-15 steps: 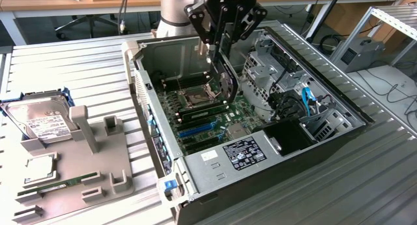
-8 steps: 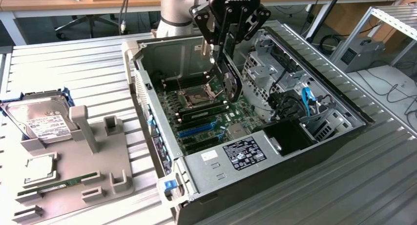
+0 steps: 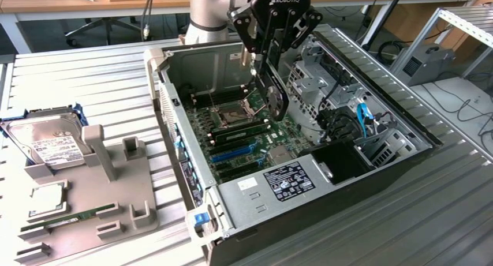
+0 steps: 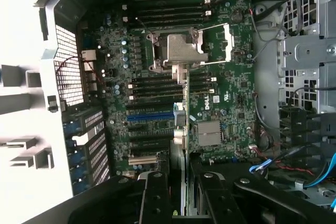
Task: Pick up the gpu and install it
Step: 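Pick up the gpu and move the gpu toward the slot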
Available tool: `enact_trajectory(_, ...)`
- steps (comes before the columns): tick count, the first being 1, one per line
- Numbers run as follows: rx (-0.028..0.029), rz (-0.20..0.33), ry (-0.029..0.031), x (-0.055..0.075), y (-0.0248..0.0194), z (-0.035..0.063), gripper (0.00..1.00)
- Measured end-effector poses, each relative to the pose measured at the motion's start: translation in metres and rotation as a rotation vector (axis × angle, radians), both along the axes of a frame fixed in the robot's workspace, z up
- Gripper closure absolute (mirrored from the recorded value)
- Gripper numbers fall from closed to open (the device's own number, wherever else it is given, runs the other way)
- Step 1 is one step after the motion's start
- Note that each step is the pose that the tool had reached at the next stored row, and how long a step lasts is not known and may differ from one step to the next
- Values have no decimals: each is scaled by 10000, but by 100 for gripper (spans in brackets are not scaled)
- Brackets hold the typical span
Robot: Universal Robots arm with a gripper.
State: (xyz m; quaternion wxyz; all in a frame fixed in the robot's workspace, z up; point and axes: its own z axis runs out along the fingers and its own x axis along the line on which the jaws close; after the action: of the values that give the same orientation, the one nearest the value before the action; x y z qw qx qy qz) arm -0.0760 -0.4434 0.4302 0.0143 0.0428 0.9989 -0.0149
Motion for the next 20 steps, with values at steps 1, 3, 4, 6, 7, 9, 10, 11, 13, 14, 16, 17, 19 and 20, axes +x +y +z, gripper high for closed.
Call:
enact_trajectory(1, 0, 0, 0, 8, 0, -3, 74)
enact_trajectory(3, -1, 0, 1, 29, 0, -8, 74)
enact_trajectory(4, 0, 0, 0, 36, 0, -11, 74)
enact_trajectory(6, 0, 0, 0, 53, 0, -16, 74)
enact_trajectory(7, 1, 1, 0, 61, 0, -18, 74)
enact_trajectory(9, 1, 0, 0, 174, 0, -63, 74)
enact_trajectory(10, 0, 0, 0, 274, 0, -107, 74)
enact_trajectory(11, -2, 0, 1, 324, 0, -138, 74)
enact_trajectory(13, -2, 0, 0, 364, 0, -165, 74)
enact_trajectory(14, -5, 0, 1, 437, 2, -218, 74)
enact_trajectory(16, -27, 0, 3, 490, 314, -338, 74)
enact_trajectory(17, -51, 0, 9, 553, 394, -406, 74)
enact_trajectory(19, -80, 0, 8, 565, 473, -563, 74)
enact_trajectory(20, -81, 0, 8, 575, 486, -582, 74)
